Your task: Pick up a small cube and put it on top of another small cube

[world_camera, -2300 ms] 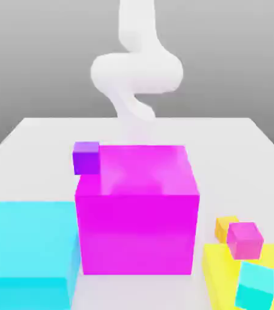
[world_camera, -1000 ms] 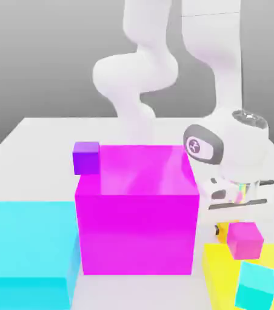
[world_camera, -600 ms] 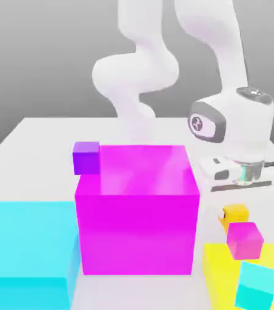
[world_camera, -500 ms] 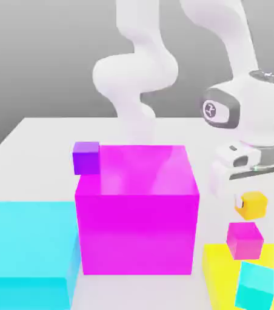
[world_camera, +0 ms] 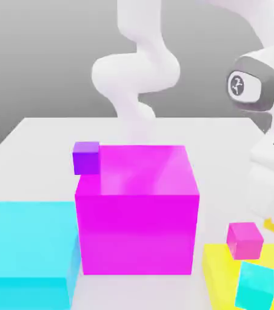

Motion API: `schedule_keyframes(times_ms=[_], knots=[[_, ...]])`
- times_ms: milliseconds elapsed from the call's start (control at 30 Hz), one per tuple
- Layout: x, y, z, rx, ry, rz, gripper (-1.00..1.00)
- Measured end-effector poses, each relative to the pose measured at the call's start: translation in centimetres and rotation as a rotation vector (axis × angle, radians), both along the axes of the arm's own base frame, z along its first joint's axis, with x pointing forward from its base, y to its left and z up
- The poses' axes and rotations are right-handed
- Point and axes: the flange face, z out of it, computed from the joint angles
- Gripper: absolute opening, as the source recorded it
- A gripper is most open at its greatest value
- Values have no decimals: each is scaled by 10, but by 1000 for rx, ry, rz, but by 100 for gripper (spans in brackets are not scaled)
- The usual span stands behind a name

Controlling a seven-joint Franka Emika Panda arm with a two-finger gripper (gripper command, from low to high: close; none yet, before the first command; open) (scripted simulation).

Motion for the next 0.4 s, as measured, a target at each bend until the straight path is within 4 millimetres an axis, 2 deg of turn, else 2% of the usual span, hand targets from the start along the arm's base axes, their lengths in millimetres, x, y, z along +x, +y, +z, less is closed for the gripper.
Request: schedule_keyframes(times_ms=[67, 100, 200, 233, 400], knots=[[18, -13, 7, -10, 9, 45, -100], [27, -24, 3, -20, 25, 57, -100], [36, -39, -40, -35, 49, 68, -100], [37, -40, -58, -36, 51, 69, 100], [37, -40, -58, -36, 51, 69, 100]])
